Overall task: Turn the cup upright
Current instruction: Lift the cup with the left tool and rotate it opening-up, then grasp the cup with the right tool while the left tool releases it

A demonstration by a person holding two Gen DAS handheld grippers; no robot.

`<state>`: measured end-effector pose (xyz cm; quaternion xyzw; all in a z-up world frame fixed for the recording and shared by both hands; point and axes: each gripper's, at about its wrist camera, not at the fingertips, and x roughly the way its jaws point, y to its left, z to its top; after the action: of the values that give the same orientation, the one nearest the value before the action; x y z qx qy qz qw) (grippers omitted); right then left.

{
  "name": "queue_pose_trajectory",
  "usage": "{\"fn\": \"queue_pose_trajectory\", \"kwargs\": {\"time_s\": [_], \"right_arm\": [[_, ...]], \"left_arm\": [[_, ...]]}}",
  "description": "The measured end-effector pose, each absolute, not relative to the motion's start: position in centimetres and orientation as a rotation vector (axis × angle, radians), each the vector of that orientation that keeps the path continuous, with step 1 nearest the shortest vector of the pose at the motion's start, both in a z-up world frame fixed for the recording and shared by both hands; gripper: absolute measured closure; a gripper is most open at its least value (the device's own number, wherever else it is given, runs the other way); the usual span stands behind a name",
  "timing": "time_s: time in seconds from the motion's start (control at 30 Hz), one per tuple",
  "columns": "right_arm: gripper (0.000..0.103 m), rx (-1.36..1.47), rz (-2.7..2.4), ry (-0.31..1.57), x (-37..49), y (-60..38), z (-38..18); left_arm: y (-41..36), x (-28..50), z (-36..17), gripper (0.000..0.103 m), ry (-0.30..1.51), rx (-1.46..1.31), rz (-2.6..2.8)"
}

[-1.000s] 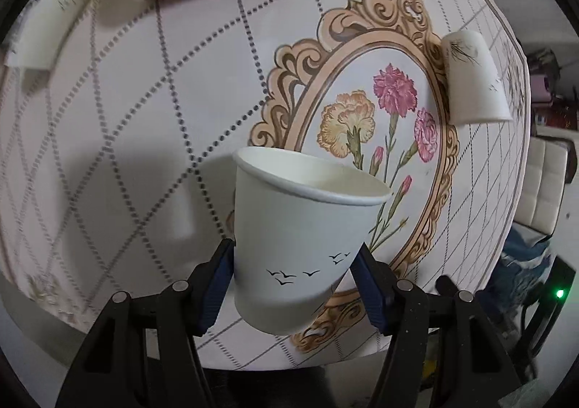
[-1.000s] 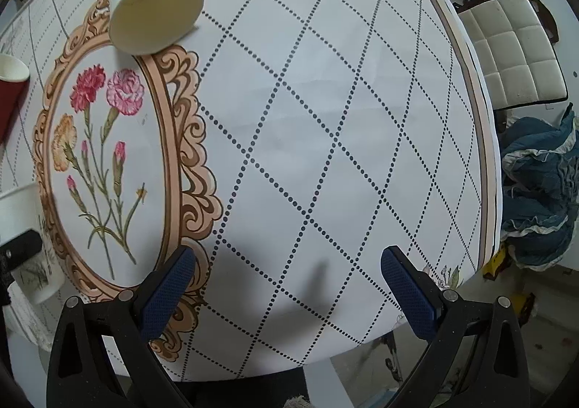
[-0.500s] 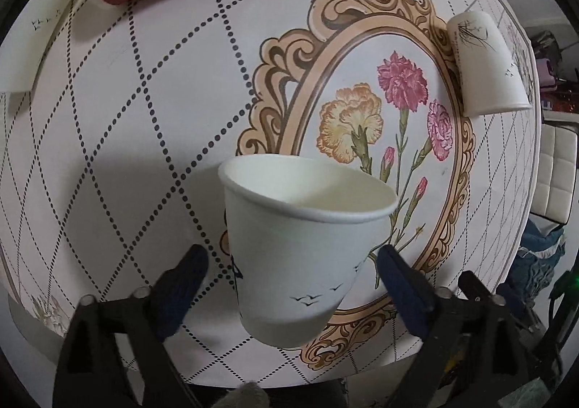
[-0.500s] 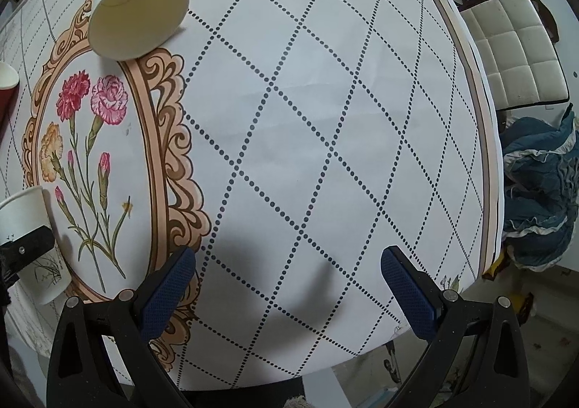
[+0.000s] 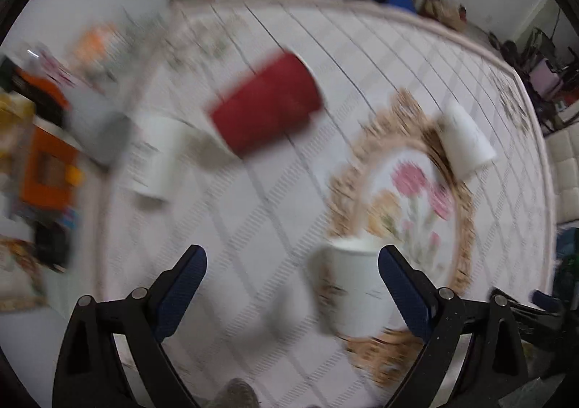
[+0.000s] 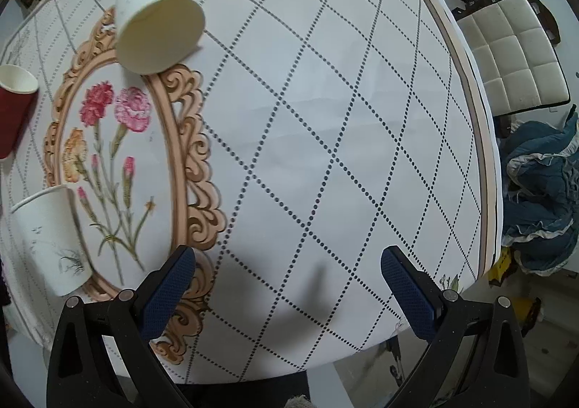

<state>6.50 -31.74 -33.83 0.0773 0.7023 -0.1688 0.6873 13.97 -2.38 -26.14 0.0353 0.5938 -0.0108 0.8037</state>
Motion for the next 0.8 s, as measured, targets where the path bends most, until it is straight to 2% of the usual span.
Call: {"fn": "queue_pose_trajectory", "kwargs": {"time_s": [0.03, 0.17, 0.4, 0.6, 0.8], "right_arm": [[0.000, 0.174, -0.368, 1.567, 6.5, -31.4, -33.4], [0.002, 0.184, -0.308, 1.549, 6.7, -29.1, -32.2], [0.002, 0.154, -0.159, 1.508, 8.3, -21.9, -30.3], [0.005, 0.110, -0.078, 1.503, 10.0, -16.4, -30.7], [0.012, 0.087, -0.034, 1.527, 10.8, -13.0, -32.4]], "left_arm": [[-1.3, 14.0, -25.7, 0.000, 1.243, 0.089, -0.009], [1.4, 13.5, -26.0, 0.000, 1.205, 0.106, 0.042], [6.0, 11.8, -29.6, 0.000, 1.285, 0.111, 0.136], [8.1, 10.7, -32.4, 0.000, 1.335, 0.143, 0.166], [9.3, 9.9, -33.8, 0.000, 1.383, 0.178, 0.192]]}}
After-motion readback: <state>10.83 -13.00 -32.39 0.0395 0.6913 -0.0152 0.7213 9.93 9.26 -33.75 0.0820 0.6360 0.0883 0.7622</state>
